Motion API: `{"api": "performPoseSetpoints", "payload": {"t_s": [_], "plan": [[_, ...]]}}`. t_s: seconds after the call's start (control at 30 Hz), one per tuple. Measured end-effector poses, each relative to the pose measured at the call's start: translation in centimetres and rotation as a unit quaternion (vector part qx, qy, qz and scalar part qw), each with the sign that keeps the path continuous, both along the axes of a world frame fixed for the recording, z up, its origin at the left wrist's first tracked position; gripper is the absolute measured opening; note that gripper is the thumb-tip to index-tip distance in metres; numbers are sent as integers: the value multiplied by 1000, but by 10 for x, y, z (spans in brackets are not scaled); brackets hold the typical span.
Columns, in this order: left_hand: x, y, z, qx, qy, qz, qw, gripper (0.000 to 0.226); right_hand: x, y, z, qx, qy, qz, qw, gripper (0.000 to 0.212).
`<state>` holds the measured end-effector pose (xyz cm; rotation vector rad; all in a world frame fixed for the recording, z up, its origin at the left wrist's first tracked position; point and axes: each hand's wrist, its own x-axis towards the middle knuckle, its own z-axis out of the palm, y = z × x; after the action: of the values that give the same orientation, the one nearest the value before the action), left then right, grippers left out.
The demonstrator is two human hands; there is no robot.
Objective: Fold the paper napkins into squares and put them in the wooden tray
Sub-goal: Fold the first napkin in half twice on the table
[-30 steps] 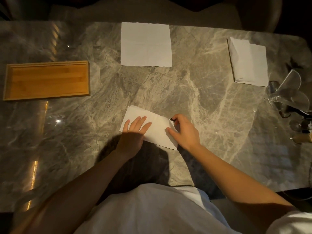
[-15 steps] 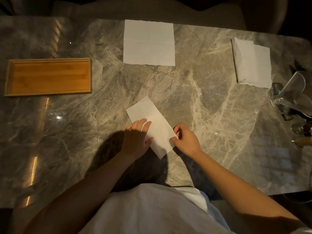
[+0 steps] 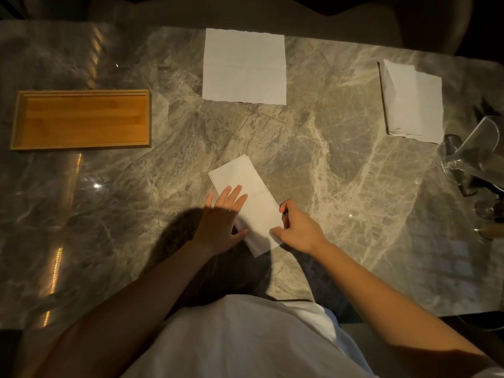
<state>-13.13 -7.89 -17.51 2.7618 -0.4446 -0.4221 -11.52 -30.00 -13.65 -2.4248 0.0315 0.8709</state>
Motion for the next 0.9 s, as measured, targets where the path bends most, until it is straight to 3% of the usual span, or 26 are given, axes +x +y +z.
{"api": "performPoseSetpoints", "payload": {"t_s": [0.07,0.17,0.23,0.33,0.5,0.67,0.9], "plan": [[1,0,0,6,8,-8,1000,87,0,-1,2,-12,-93,12,995,39],[2,1,0,19,9,-19,1000,86,4,1,3,-23,-198,111,974,41],[3,1,-1,24,-2,-26,999,84,9,4,2,-26,-194,144,970,47],[5,0,-1,25,-10,-26,999,86,17,7,-1,-16,-126,105,986,57],[1,0,0,24,-18,-33,999,92,22,4,-4,-3,-97,71,993,54],[-7,1,-1,29,-17,-16,999,92,22,3,-3,23,-114,71,991,48],[5,11,3,13,-17,-48,999,92,14,-8,5,7,-179,188,966,43]]}}
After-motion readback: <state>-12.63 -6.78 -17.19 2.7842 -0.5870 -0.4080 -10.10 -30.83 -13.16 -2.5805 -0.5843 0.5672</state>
